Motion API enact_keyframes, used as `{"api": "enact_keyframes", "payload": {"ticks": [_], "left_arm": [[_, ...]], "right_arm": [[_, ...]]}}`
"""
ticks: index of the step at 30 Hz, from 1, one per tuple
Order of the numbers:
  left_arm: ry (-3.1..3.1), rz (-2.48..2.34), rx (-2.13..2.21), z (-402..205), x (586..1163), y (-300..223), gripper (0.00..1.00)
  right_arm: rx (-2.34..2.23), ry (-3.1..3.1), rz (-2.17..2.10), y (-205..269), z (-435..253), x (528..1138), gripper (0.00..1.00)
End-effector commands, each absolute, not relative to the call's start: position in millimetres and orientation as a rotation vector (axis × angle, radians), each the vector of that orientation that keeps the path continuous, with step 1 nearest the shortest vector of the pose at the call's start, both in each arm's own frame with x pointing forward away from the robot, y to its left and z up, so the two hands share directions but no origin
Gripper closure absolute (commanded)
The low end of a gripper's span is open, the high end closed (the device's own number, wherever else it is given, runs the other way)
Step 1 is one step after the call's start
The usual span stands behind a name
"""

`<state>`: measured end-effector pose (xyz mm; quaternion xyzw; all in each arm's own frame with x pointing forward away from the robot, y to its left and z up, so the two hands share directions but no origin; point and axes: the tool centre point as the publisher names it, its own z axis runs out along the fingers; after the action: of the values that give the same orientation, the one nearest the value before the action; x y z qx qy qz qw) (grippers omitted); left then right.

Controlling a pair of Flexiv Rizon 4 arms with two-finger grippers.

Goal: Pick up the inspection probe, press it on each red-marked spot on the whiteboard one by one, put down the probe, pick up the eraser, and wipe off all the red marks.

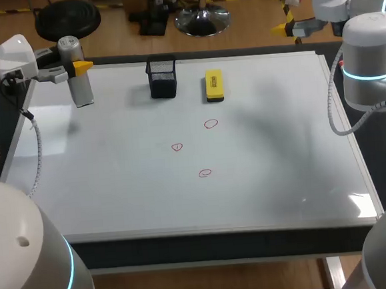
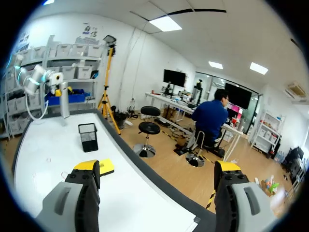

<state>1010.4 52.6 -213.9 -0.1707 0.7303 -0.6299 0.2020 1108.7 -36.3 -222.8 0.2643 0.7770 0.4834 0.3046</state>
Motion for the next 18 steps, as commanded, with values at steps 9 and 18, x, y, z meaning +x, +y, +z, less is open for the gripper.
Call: {"api": "enact_keyframes", "payload": {"ticks": [9,18], "left_arm": [[2.034,-1.757,-0.477,-213,1010,52,1.00],[2.034,-1.757,-0.477,-213,1010,52,1.00]], "right_arm": [[0.169,2.593,0.988,-6,-235,1122,0.00],[-0.329,2.876,0.667,20,-251,1131,0.00]]}}
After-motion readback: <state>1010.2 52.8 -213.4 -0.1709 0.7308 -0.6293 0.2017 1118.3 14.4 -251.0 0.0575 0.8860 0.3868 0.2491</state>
